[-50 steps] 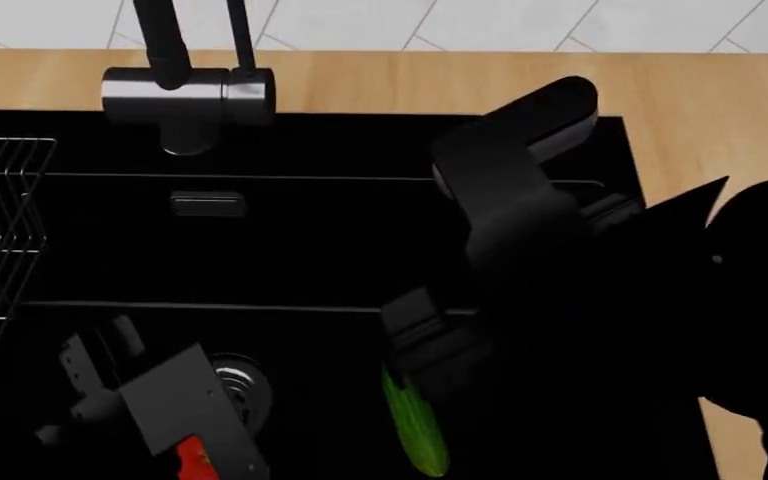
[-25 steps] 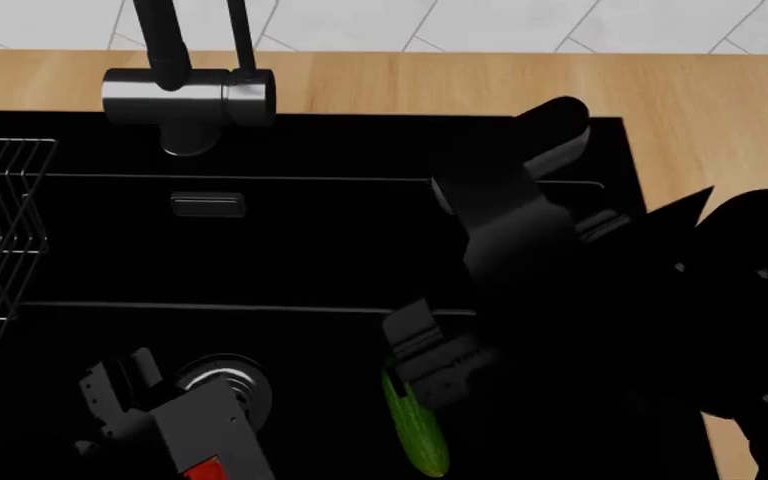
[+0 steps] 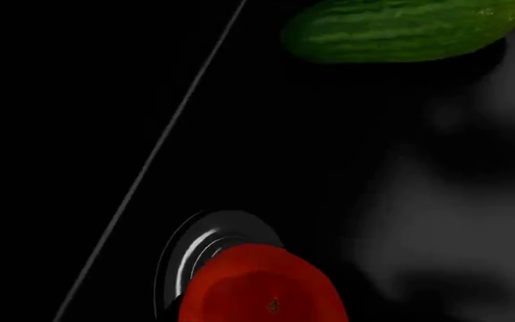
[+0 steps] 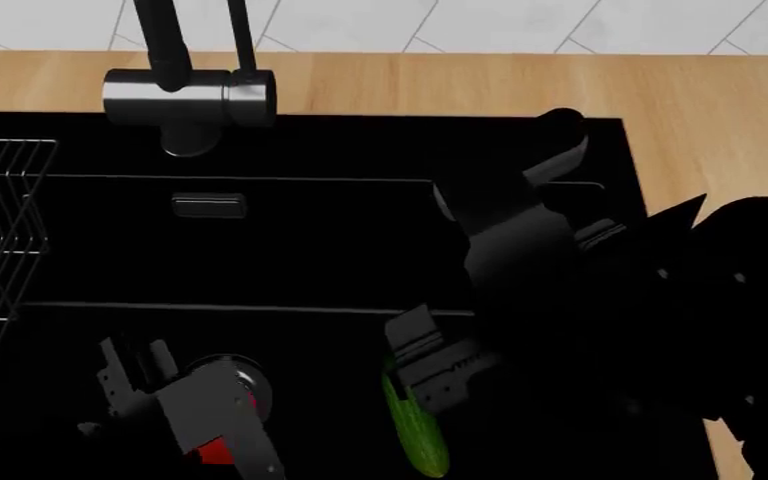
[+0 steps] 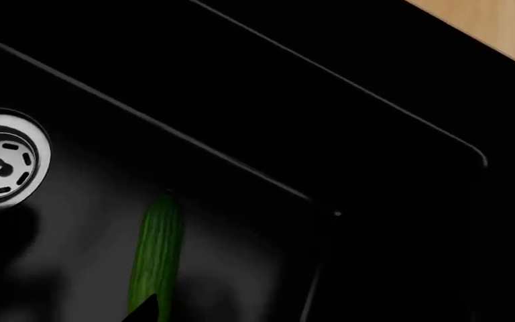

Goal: Pick the vegetables from the sink and place them on the cutting board.

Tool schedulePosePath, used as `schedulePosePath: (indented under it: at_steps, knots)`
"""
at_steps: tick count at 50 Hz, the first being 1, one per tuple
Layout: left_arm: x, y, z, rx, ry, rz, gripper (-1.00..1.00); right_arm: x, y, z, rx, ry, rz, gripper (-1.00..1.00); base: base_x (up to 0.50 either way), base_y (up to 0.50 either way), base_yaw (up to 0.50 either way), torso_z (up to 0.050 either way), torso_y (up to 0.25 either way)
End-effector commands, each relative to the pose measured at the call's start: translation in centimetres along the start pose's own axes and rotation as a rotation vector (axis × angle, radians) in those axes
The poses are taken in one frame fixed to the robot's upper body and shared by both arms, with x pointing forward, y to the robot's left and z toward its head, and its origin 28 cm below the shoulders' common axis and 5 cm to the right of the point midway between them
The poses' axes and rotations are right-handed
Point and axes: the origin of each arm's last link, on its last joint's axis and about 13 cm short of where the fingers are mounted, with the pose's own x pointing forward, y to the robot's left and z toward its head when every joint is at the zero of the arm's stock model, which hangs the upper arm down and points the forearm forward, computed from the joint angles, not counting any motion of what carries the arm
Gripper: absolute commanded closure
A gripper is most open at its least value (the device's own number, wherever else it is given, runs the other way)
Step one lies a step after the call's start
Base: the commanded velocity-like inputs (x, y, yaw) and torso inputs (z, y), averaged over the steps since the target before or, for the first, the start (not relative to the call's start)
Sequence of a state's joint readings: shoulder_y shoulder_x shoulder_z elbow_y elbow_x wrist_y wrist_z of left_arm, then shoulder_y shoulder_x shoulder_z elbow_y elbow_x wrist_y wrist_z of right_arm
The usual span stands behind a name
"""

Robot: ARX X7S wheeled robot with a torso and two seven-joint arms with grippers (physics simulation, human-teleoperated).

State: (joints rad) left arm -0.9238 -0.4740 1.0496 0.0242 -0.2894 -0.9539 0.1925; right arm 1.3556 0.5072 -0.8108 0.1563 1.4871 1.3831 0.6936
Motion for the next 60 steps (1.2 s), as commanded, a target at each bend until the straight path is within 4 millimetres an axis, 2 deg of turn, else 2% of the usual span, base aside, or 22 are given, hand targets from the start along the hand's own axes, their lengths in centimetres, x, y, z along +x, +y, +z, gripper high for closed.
schedulePosePath:
  at_steps: [1, 7, 12, 20, 25, 33, 38, 48, 60]
  knots:
    - [-0.5, -2.1, -0.4, -0.201, -0.089, 0.052, 1.00, -0.2, -0.1, 0.0, -0.019, 0.014, 0.005, -1.00, 0.00, 0.00, 0.00, -0.019, -0.021]
    - [-2.5, -1.1, 0.5, -0.205, -0.128, 0.135, 1.00, 0.3, -0.2, -0.1, -0.018, 0.047, -0.005, -1.00, 0.00, 0.00, 0.00, -0.012, -0.015]
    - [-4.0, 0.7, 1.8, -0.267, -0.184, 0.255, 1.00, 1.5, -0.2, -0.1, -0.023, 0.099, -0.014, -1.00, 0.00, 0.00, 0.00, -0.011, -0.016]
    - [-6.0, 1.0, 2.6, -0.310, -0.261, 0.398, 1.00, 2.9, 0.0, 1.3, -0.004, 0.115, 0.043, -1.00, 0.01, 0.00, 0.00, -0.014, -0.021]
    - [-6.5, 1.6, 3.1, -0.349, -0.281, 0.457, 1.00, 3.5, 0.1, 2.0, 0.021, 0.126, 0.076, -1.00, 0.02, 0.01, -0.01, -0.019, -0.028]
    - [-6.7, 1.7, 3.5, -0.361, -0.337, 0.505, 1.00, 5.6, 0.6, 2.8, 0.010, 0.187, 0.125, -1.00, 0.02, 0.01, -0.01, -0.021, -0.032]
    - [-7.1, 1.7, 3.5, -0.359, -0.360, 0.535, 1.00, 7.4, 1.0, 2.4, 0.002, 0.239, 0.149, -1.00, 0.02, 0.01, -0.01, -0.021, -0.031]
    - [-7.2, 1.8, 3.5, -0.381, -0.382, 0.536, 1.00, 9.4, 1.4, 2.0, 0.038, 0.269, 0.188, -1.00, 0.02, 0.01, -0.01, -0.022, -0.032]
    - [-7.1, 1.7, 3.2, -0.383, -0.377, 0.533, 1.00, 10.9, 2.7, 0.8, 0.022, 0.316, 0.246, -1.00, 0.02, 0.01, -0.01, -0.024, -0.032]
